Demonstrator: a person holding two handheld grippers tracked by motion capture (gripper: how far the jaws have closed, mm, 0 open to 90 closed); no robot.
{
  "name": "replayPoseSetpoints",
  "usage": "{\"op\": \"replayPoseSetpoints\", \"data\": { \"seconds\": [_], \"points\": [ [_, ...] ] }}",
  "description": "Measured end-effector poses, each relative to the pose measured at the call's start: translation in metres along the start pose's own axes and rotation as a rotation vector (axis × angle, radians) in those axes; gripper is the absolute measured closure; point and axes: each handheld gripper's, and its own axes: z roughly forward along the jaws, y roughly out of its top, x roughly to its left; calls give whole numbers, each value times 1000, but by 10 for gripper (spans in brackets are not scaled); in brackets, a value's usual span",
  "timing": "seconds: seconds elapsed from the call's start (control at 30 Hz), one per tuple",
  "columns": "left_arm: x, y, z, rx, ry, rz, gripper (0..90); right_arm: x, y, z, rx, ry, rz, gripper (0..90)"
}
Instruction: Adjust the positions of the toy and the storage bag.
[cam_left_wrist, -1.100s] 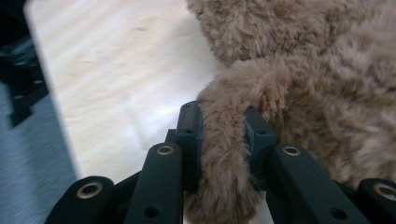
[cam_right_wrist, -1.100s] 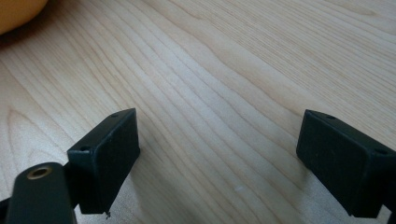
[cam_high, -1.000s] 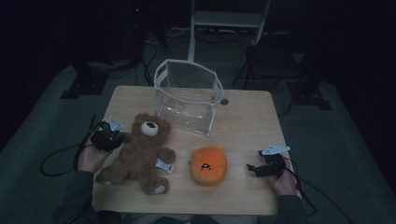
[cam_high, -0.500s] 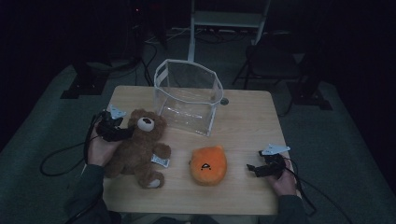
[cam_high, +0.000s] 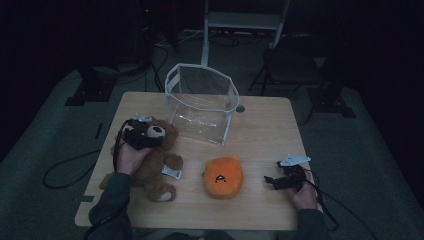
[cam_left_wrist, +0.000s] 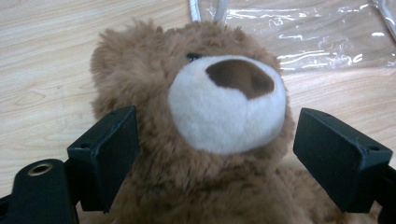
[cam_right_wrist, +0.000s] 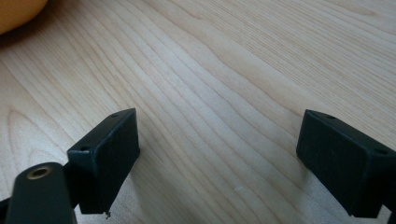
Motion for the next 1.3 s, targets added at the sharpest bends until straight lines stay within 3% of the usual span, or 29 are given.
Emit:
{"op": "replayPoseSetpoints", "data": {
  "seconds": [0.1, 0.17, 0.23, 0.27, 0.3, 0.33, 0.43, 0.47, 0.5, 0.53, 0.57, 0.6, 0.63, 0.67, 0.7, 0.73, 0.8, 0.87, 0.9, 0.93, 0.97, 1.07, 1.17, 1.27, 1.3],
  "points": [
    [-3, 3, 7, 20, 0, 27, 147, 0, 0, 0, 0, 0, 0, 125],
    [-7, 2, 16, 53, 40, 60, 168, 0, 0, 0, 0, 0, 0, 125],
    [-8, 1, 16, 51, 55, 77, 269, 0, 0, 0, 0, 0, 0, 125],
    [-8, 0, 15, 48, 56, 106, 340, 0, 0, 0, 0, 0, 0, 125],
    [-8, 0, 15, 48, 56, 106, 372, 0, 0, 0, 0, 0, 0, 125],
    [-8, -1, 14, 43, 67, 130, 397, 0, 0, 0, 0, 0, 0, 125],
    [-7, -3, 10, 33, 42, 149, 428, 0, 0, 0, 0, 0, 0, 125],
    [-7, -4, 9, 26, 24, 153, 441, 0, 0, 0, 0, 0, 0, 125],
    [-5, -7, 3, 3, -39, 166, 445, 0, 0, 0, 0, 0, 0, 124],
    [-5, -7, 3, 3, -39, 166, 446, 0, 0, 0, 0, 0, 0, 124],
    [-5, -11, -4, -21, -97, 202, 446, 0, 0, 0, 0, 0, 0, 124],
    [-5, -11, -4, -21, -97, 202, 446, 0, 0, 0, 0, 0, 0, 124],
    [-6, -13, -8, -42, -140, 228, 446, 0, 0, 0, 0, 0, 0, 125],
    [-8, -16, -17, -75, -223, 279, 445, 0, 0, 0, 0, 0, 0, 125],
    [-8, -16, -17, -75, -223, 279, 445, 0, 0, 0, 0, 0, 0, 124],
    [-10, -18, -21, -93, -259, 317, 445, 0, 0, 0, 0, 0, 0, 124],
    [-13, -20, -29, -114, -340, 370, 444, 0, 0, 0, 0, 0, 0, 125],
    [-19, -23, -38, -131, -438, 450, 444, 0, 0, 0, 0, 0, -1, 125],
    [-19, -23, -38, -131, -438, 450, 443, 0, 0, 0, 0, 0, 0, 125],
    [-24, -25, -41, -130, -503, 506, 442, 0, 0, 0, 0, 0, 0, 125],
    [-24, -25, -41, -130, -503, 506, 441, 0, 0, 0, 0, 0, 0, 125],
    [-35, -27, -43, -110, -599, 600, 434, 0, 0, 0, 0, 0, 0, 125],
    [-41, -27, -42, -101, -619, 619, 403, 0, 0, 0, 0, 0, -1, 125],
    [-41, -24, -40, -120, -611, 569, 370, 0, 0, 0, 0, 0, 0, 125],
    [-38, -23, -42, -162, -655, 536, 368, 0, 0, 0, 0, 0, 0, 125]
  ]
}}
